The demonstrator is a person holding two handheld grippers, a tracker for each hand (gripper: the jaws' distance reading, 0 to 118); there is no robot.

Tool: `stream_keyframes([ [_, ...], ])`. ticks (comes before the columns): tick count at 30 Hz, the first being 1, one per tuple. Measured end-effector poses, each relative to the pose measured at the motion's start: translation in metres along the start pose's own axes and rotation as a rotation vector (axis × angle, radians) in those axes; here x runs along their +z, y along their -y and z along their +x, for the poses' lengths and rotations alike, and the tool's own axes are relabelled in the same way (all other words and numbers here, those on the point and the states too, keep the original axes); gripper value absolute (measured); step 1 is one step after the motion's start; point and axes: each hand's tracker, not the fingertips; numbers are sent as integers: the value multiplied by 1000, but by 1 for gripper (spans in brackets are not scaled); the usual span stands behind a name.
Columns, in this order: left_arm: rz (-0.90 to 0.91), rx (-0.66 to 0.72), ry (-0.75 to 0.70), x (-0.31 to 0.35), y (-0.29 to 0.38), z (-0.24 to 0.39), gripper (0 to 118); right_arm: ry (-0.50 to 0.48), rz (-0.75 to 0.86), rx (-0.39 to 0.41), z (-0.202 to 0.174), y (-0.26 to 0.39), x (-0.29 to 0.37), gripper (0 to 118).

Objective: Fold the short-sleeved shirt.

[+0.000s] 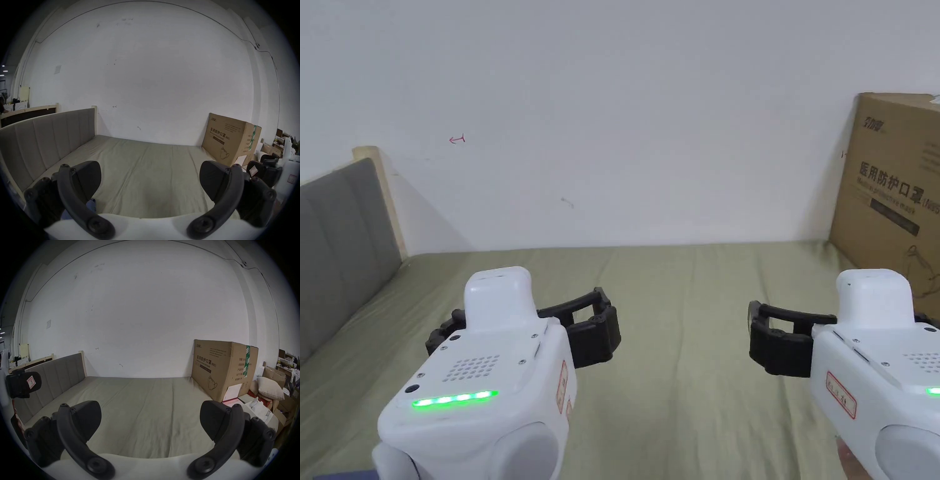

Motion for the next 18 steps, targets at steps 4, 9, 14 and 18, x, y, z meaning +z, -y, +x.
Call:
stream_keyframes([
  [4,-5,-1,11,-2,2,1,118,2,-4,-9,2,4,-3,118],
  [9,-9,-1,11,-7,4,2,118,-1,-9,-2,2,10,-8,118],
  [14,-46,25,26,-19,12,0,118,10,-33,29,4,21,-17,118],
  [18,-57,61,31,-25,19,-4,118,14,-45,25,7,30,-21,118],
])
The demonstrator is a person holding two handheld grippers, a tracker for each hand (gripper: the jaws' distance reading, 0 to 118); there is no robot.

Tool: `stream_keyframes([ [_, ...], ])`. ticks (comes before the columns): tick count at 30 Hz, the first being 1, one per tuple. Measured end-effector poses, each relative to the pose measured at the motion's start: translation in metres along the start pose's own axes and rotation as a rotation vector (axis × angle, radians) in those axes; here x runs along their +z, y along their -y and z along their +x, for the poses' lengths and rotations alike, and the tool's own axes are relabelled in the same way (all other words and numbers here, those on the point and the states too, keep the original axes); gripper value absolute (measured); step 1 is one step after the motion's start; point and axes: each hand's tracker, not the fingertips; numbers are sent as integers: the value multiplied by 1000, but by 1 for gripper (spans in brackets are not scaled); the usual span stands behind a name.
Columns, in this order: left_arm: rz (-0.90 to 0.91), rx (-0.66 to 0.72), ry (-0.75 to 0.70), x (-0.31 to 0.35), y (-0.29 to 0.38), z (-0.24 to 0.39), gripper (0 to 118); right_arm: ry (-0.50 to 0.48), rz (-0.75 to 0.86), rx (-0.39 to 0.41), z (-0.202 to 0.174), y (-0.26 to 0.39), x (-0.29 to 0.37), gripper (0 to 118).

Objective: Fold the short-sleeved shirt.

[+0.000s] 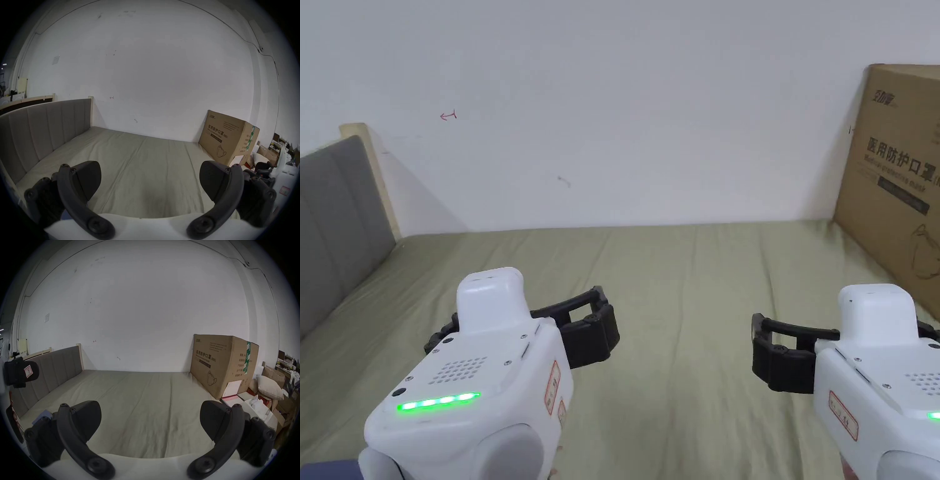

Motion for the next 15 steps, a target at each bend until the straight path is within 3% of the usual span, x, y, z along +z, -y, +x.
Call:
stream_keyframes([
  [15,-2,-27,-1,-3,1,5,118,-18,18,8,-4,-1,0,118],
])
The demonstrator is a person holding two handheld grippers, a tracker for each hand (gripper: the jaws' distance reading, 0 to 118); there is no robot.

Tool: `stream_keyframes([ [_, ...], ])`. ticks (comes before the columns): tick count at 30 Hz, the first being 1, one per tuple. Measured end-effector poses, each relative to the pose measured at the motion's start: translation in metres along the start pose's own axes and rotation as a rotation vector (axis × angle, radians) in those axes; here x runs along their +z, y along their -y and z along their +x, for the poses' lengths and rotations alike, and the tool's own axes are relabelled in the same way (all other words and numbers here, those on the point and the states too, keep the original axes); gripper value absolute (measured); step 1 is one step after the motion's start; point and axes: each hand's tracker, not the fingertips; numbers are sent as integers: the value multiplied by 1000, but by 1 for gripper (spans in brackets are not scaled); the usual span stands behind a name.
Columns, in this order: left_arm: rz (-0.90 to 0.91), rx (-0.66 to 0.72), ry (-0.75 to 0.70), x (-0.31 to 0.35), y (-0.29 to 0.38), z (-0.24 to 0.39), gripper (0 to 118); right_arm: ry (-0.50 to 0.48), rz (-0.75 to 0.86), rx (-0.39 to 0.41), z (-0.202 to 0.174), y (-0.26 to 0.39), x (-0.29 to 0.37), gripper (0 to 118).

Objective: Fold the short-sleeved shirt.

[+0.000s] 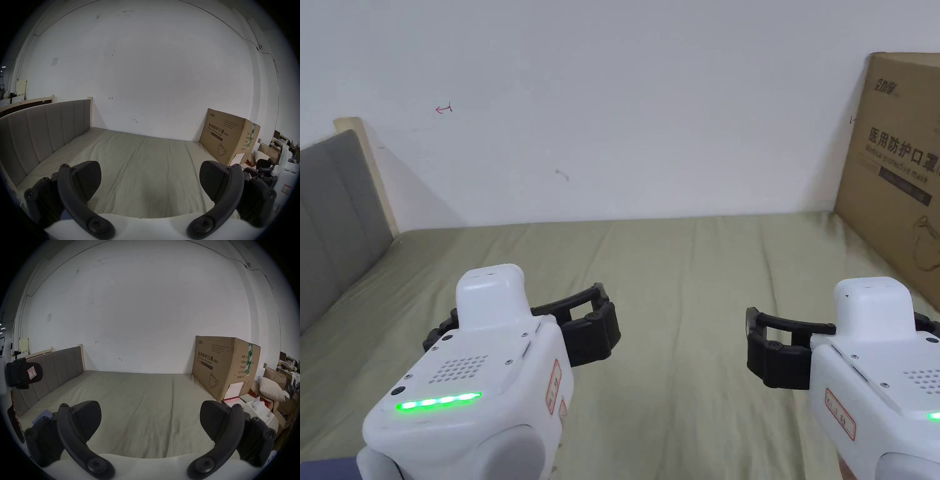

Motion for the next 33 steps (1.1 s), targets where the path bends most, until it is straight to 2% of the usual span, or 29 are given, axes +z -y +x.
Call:
stream_keyframes([
  [13,5,-16,7,9,-4,6,118,-4,-1,-1,-3,-2,5,118],
  [19,11,32,93,12,-7,6,118,-7,11,-3,-4,-6,8,118],
  [26,10,-2,81,14,-9,9,118,-5,18,2,-4,-6,11,118],
  [33,1,22,74,11,-11,6,118,-10,14,1,-4,-6,10,118],
])
